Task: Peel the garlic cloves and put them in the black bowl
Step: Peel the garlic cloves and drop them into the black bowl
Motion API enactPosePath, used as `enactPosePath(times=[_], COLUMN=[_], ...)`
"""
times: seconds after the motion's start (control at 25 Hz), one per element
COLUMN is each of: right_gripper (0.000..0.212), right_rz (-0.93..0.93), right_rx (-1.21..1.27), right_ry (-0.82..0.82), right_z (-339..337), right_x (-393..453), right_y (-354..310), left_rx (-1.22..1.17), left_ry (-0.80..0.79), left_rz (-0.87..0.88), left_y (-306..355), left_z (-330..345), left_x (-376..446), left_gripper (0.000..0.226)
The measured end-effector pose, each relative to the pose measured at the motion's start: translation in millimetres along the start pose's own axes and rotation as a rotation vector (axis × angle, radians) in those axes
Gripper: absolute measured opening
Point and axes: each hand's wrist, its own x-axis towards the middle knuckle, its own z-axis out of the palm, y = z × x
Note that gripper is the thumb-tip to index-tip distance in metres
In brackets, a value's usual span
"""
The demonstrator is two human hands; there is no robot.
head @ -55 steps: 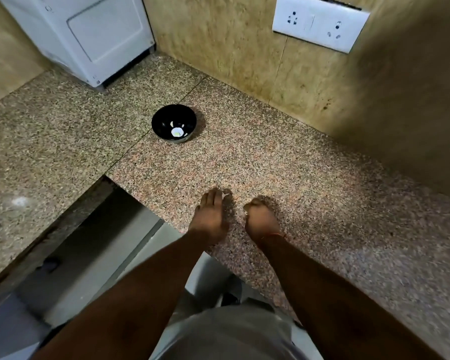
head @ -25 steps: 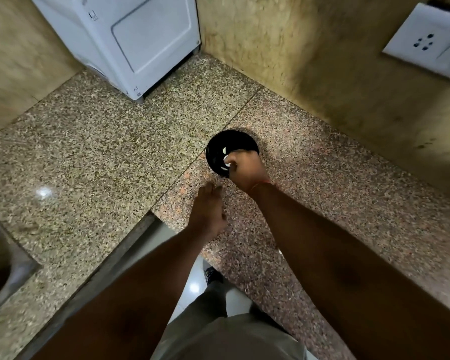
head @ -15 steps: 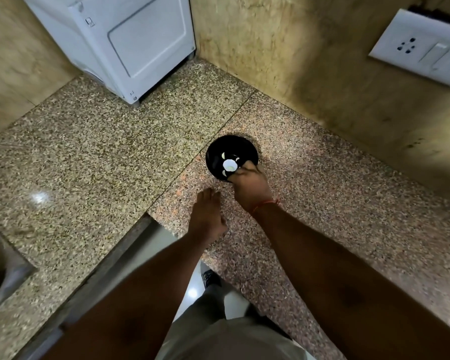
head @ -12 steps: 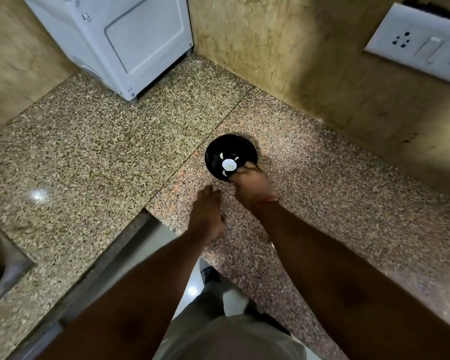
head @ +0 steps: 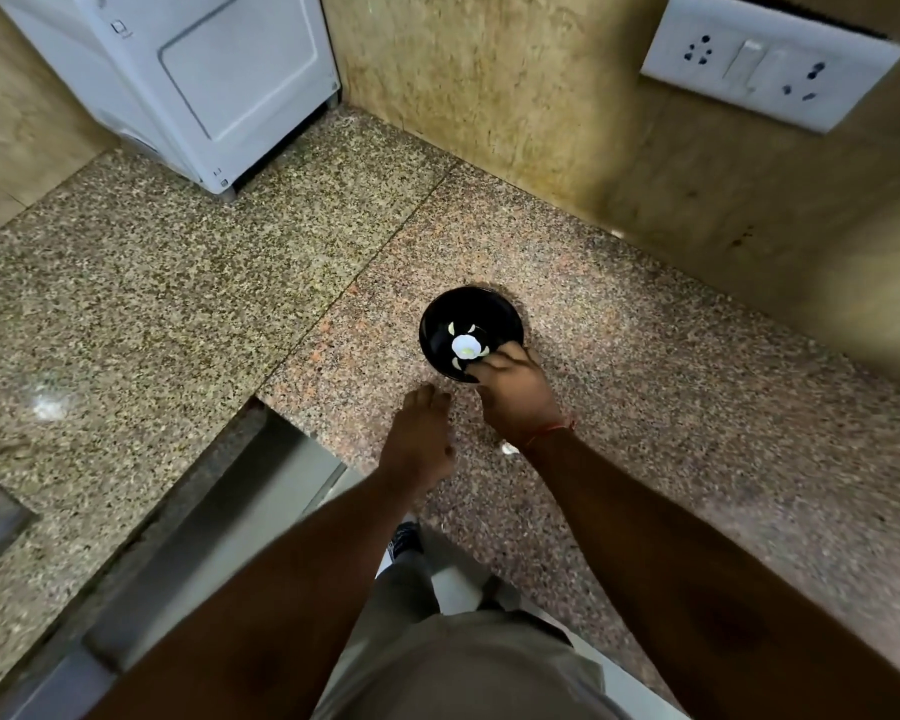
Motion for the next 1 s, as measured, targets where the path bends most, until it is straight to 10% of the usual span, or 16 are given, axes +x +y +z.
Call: enactPosePath(times=[0.16,0.36,0.56,0.8,1.0], right_gripper=[0.041,0.041,0.025,0.031,0.036], right_rz=[0.191,0.361,0.324,0.494,0.614], right_rx=[0.138,0.269,0.416,0.771,0.991], right_ry=[0.167,-0.199,-0.192,-0.138,-0.240], right_z=[-14.6,3.0,21.9,20.6,22.0], right_x=[-33.8,-84.6,-98.8,-116.1,-122.1], right_y=[-2.0,4.9,-1.2,-2.7,6.3], left_rx=[-0.049,-0.229,-0.440,-1.151,-0.761], left_ry=[0.030,0.065,0.190,0.046,0.157], left_rz=[0.000,0.013,-0.088,-0.377,-0.168], left_y=[10.1,22.9,38.1,44.2,41.0], left_z=[9.2,29.1,48.8,62.8,55.3], left_x=[-8.7,-20.2,-29.8,-42.7,-52.6], left_gripper=[0.066,0.045,0.012,0.033,0.023])
